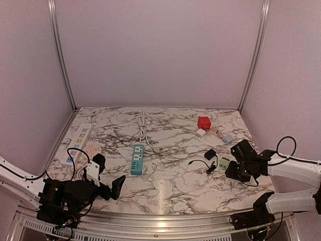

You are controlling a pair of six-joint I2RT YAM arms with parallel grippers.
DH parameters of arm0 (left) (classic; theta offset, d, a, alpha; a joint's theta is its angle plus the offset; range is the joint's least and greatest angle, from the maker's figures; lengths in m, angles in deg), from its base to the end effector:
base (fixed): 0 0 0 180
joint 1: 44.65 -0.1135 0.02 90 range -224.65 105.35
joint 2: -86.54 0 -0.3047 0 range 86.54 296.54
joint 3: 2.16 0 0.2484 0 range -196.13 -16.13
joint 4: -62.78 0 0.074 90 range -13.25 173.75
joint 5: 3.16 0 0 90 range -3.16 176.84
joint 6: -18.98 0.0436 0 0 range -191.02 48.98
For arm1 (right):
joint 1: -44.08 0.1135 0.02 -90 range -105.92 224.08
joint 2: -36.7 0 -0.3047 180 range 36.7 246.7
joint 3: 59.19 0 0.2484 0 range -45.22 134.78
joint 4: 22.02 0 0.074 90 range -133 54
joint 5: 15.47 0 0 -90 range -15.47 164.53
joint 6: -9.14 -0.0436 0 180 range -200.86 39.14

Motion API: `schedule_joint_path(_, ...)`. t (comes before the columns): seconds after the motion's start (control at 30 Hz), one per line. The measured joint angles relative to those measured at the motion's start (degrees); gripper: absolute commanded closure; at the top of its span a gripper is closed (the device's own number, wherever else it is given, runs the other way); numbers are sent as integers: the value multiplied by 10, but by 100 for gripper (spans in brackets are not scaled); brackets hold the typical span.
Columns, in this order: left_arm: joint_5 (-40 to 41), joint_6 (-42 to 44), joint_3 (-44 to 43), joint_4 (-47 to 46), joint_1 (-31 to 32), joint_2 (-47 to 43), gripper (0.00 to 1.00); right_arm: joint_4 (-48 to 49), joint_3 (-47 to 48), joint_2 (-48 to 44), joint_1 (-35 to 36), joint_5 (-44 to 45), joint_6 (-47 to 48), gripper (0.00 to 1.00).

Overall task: Insert the plug
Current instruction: Pick up the plug from the center of the board, then pass from the right arm to the left

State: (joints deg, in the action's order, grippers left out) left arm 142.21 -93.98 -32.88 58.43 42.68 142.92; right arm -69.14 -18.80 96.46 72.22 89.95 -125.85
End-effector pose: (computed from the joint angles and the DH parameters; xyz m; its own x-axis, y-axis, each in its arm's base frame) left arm 0.0436 -0.1654 0.2238 -0.2231 0.0252 -0.9745 0.4832 0.8711 -0.0881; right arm 0.1352 0.0592 0.1880 -0.8272 0.3305 -0.4545 0.3163 0.9423 0.1096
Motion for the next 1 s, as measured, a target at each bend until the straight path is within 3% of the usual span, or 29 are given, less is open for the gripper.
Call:
schedule_joint_path(0.1, 1, 0, 5, -22, 0, 0, 1, 3, 1, -3, 3, -11, 9, 94)
schedule_joint_path(0.27, -4, 8, 50, -89, 0, -10, 1, 10, 1, -43, 40, -38, 33, 96)
schedule_joint_path(0.5, -46, 44, 129, -208, 0, -57, 1, 86, 48, -76, 160, -61, 88, 100)
schedule_joint_path(0.63, -101, 71, 147, -271, 0, -78, 1, 184, 96, -28, 256, -57, 149, 100)
schedule_joint_path(0.83, -184, 108, 160, -348, 0, -64, 1, 342, 183, 119, 395, -75, 281, 100)
schedule_joint_path(1.0, -245, 130, 161, -412, 0, -27, 1, 460, 194, 185, 438, -169, 359, 100)
